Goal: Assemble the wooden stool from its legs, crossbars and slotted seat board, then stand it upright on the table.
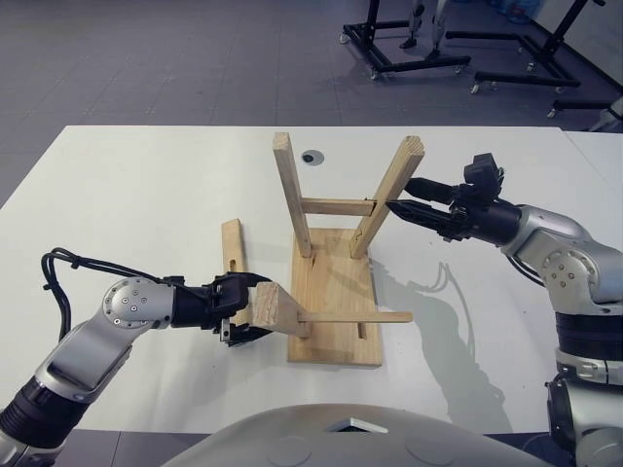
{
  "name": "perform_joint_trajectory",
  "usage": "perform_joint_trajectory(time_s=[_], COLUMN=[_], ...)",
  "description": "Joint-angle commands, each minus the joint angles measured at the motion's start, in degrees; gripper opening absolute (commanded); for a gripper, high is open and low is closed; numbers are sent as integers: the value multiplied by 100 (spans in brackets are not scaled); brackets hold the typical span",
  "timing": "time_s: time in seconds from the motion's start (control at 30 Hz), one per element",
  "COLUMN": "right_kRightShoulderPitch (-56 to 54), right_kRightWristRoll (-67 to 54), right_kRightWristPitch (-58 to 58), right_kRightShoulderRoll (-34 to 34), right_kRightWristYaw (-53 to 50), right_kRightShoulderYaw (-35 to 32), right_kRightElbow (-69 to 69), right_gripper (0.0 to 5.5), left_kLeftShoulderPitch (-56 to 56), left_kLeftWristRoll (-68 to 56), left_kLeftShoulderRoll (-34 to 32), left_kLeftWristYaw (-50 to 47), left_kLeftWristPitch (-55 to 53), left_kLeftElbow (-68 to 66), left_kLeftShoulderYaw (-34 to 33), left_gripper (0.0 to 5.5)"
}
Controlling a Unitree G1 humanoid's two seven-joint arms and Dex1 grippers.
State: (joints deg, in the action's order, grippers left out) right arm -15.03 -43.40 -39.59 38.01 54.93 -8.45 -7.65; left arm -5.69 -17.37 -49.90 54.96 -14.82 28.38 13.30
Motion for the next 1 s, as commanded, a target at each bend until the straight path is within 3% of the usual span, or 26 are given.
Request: perform_joint_trajectory(time_s=[0.03,0.13,0.33,0.43,0.73,1.0], right_kRightShoulderPitch=[-20,178,932,1158,1499,1489], right_kRightWristRoll=[89,79,-4,-50,-267,-351], right_kRightWristPitch=[65,68,44,-1,-278,-377], right_kRightShoulderRoll=[40,82,-21,-120,-132,-74], right_kRightWristYaw=[33,-10,-317,-497,-818,-866], right_kRightShoulderYaw=[-30,-179,-506,-505,-462,-444], right_kRightElbow=[29,-92,-673,-916,-1442,-1451], right_gripper=[341,341,341,341,341,341], left_kLeftShoulderPitch=[-159,-91,-199,-540,-1156,-1788], left_kLeftWristRoll=[20,168,12,191,478,614], left_kLeftShoulderRoll=[68,505,2698,3312,3991,4254], left_kLeftWristYaw=[-524,-1477,-4163,-4928,-5811,-5934], left_kLeftWristPitch=[-340,-1159,-3385,-4070,-5189,-5319], left_kLeftElbow=[258,521,1382,1728,2253,1656], left_kLeftShoulderYaw=[-575,-765,-1179,-936,-1127,-713], left_gripper=[464,494,494,494,494,494])
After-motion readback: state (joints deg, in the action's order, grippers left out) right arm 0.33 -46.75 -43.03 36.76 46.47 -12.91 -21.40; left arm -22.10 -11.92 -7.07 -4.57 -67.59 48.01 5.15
